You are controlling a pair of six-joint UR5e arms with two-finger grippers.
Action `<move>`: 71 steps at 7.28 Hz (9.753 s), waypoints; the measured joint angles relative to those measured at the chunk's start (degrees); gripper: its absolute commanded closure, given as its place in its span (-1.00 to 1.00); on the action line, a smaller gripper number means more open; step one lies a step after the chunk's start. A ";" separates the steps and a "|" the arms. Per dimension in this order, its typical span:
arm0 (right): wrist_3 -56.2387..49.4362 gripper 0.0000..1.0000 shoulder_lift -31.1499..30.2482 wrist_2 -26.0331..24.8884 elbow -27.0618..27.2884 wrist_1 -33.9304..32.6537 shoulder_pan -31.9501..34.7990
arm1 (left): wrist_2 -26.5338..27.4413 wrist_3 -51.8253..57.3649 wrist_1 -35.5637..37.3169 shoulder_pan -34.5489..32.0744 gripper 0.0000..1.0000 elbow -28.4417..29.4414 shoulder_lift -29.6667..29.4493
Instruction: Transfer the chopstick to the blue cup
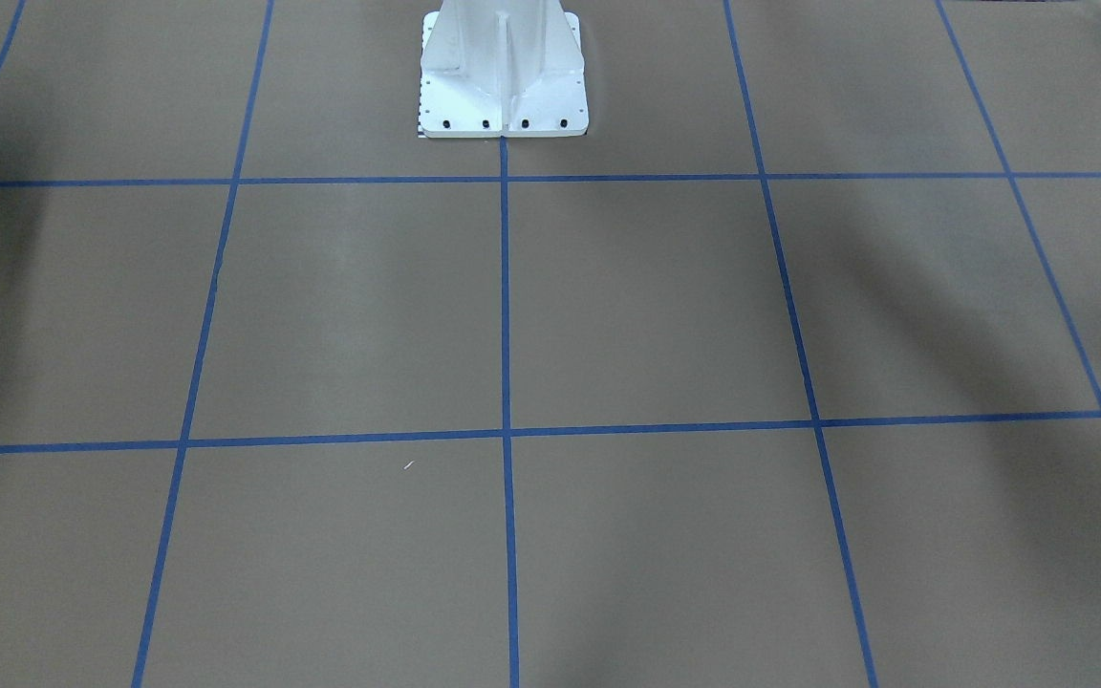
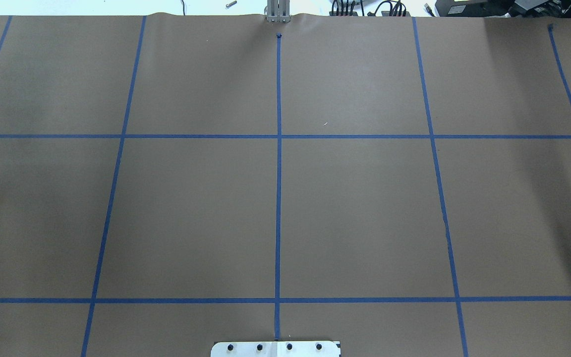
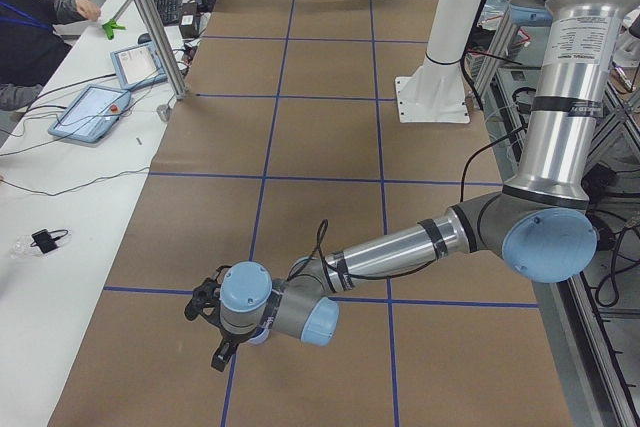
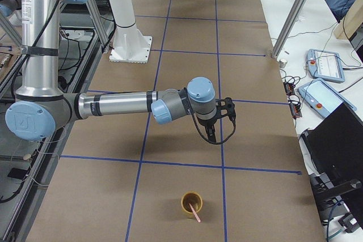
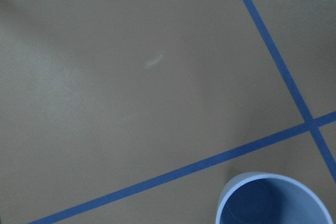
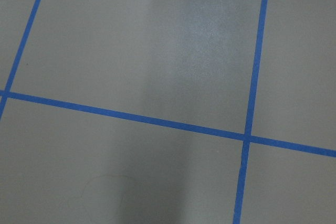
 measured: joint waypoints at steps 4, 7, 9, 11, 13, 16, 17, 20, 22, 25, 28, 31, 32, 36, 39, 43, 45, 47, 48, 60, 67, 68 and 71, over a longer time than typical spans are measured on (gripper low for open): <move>0.03 -1.00 -0.05 -0.15 -0.17 0.00 -0.49 | 0.05 -0.18 -0.32 3.01 0.27 0.58 0.04; 0.03 -1.00 -0.02 -0.22 -0.18 0.06 -0.52 | -0.21 -0.13 -0.38 4.37 1.00 0.21 0.07; 0.08 -1.00 0.03 -0.24 -0.19 0.03 -0.52 | -2.43 -0.24 1.20 4.32 1.00 -3.44 0.42; 0.14 -1.00 0.08 -0.25 -0.21 0.00 -0.52 | -9.40 -0.48 11.20 3.35 1.00 -13.36 0.68; 0.19 -1.00 0.08 -0.25 -0.26 -0.02 -0.52 | -10.98 -6.61 24.51 3.28 1.00 -27.80 0.11; 0.23 -1.00 -0.09 -0.17 -0.27 -0.08 -0.53 | -5.82 -35.27 29.02 15.54 1.00 -46.30 -1.84; 0.26 -1.00 -0.23 -0.16 -0.28 -0.09 -0.52 | -3.21 -44.91 29.10 20.87 1.00 -49.57 -4.22; 0.53 -1.00 -0.57 -0.16 -0.32 -0.09 -0.52 | 9.11 -67.43 35.66 40.83 1.00 -51.62 -18.09; 0.95 -1.00 -0.60 -0.14 -0.41 -0.09 -0.52 | 18.28 -78.08 45.90 51.88 1.00 -48.88 -29.82; 1.18 -1.00 -0.59 -0.09 -0.50 -0.09 -0.52 | 28.90 -84.58 47.32 63.04 1.00 -42.85 -35.73; 1.26 -1.00 -0.44 -0.05 -0.53 -0.09 -0.52 | 31.08 -85.21 45.19 66.23 1.00 -40.31 -36.31; 1.26 -1.00 -0.19 -0.06 -0.54 -0.14 -0.52 | 32.16 -85.15 41.89 66.97 0.38 -38.17 -36.27; 1.26 -1.00 -0.13 -0.07 -0.54 -0.16 -0.52 | 32.36 -85.01 41.70 66.99 -0.96 -38.09 -36.19; 2.61 -1.00 0.21 0.00 -0.27 -0.10 -0.52 | 34.27 -80.12 43.34 65.69 -0.98 -44.08 -36.04; 2.82 -1.00 -0.75 -0.93 -0.21 -0.19 0.02 | 22.60 -61.23 53.60 52.51 -0.98 -51.13 -33.76; -1.83 -1.00 -6.13 -1.20 -0.16 -0.43 4.95 | 4.88 -15.92 57.64 22.14 -0.98 -45.38 -22.51; -5.41 -1.00 -8.37 -1.31 -0.28 -0.59 8.11 | -2.51 -9.03 56.60 11.99 -0.98 -38.45 -15.86; -8.24 -1.00 -10.88 -3.17 -0.43 -0.65 12.21 | -4.06 -2.05 52.75 3.87 -0.98 -30.68 -10.95; -8.60 -0.98 -11.90 -4.82 -0.57 -0.53 13.69 | -4.19 1.49 50.21 1.11 -0.98 -28.51 -8.15; 12.30 -0.52 -3.45 -13.24 -23.42 18.47 15.09 | -4.22 4.01 48.36 -1.31 -0.98 -34.88 1.42; 16.02 -0.20 -1.56 -16.25 -25.42 18.47 15.15 | -4.08 3.98 48.44 -1.36 -0.98 -35.50 2.11; 16.30 0.05 -1.25 -16.76 -25.65 18.51 15.18 | -4.08 3.98 48.38 -1.36 -0.98 -35.71 2.43; 17.28 0.89 -1.06 -16.87 -25.70 18.54 15.21 | -4.04 3.98 48.38 -1.36 -0.98 -36.05 2.65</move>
